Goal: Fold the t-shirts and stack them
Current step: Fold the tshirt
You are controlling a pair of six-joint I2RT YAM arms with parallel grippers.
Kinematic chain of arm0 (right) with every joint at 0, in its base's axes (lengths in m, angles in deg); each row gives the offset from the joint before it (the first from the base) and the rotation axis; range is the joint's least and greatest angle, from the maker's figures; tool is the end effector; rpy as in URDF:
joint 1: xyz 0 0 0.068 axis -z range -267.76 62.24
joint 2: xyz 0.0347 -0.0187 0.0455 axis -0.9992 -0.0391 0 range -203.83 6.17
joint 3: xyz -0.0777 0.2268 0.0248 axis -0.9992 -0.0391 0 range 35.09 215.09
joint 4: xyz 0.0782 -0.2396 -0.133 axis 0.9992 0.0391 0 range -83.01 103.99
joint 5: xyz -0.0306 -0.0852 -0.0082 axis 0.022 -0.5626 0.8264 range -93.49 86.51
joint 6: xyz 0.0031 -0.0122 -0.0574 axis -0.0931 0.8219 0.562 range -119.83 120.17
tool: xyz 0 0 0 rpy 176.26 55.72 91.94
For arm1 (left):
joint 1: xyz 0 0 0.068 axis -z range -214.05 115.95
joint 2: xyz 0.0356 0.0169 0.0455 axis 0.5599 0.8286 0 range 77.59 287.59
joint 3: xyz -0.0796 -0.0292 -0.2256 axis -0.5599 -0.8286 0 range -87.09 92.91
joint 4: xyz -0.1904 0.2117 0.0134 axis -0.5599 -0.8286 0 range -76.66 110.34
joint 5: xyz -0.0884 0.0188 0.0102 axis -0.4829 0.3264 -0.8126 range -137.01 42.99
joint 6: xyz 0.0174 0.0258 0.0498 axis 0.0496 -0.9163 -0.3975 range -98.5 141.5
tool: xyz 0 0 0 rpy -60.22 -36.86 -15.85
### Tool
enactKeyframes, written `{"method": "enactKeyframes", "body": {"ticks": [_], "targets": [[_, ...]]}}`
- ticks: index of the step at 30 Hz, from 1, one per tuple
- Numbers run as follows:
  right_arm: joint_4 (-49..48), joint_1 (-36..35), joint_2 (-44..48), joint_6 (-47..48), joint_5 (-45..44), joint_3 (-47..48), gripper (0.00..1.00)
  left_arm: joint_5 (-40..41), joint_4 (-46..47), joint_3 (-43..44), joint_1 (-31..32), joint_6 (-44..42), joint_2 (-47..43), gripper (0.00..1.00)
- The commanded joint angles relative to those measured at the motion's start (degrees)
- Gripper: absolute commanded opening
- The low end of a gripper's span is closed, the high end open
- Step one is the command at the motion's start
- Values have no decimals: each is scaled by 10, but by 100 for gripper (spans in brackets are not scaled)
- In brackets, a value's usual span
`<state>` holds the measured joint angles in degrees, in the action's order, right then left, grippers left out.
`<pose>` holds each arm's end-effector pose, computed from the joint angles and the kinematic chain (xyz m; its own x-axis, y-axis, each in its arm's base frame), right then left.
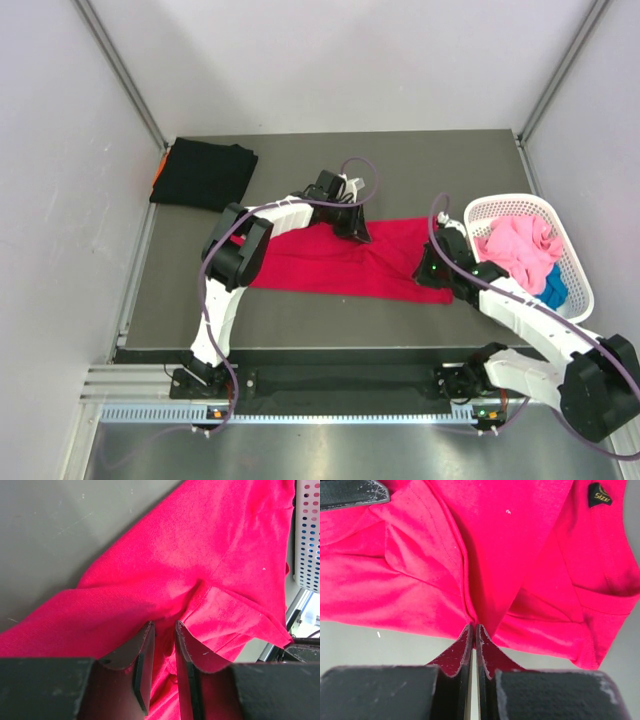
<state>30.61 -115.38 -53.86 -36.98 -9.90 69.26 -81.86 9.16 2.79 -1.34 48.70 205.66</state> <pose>0.2230 0.1114 0.1613 -0.7763 0.2711 -0.5691 0.0907 0.9414 0.3248 0.3931 -0.2813 0.0930 -0.9138 0.1409 -0.3810 0.3810 0.6228 -0.6834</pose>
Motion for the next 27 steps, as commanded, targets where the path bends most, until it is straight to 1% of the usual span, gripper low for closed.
{"method": "enactKeyframes", "body": {"ticks": [1,22,27], "targets": [[-11,-23,6,-15,-19,12,0,7,-16,15,0,-13,12,28],[-13,-112,-7,-69,-76,4,0,7,-19,6,1,-12,10,28],[-9,-121,-4,-72,-94,2,0,7,-34,15,1,-18,7,28]]}}
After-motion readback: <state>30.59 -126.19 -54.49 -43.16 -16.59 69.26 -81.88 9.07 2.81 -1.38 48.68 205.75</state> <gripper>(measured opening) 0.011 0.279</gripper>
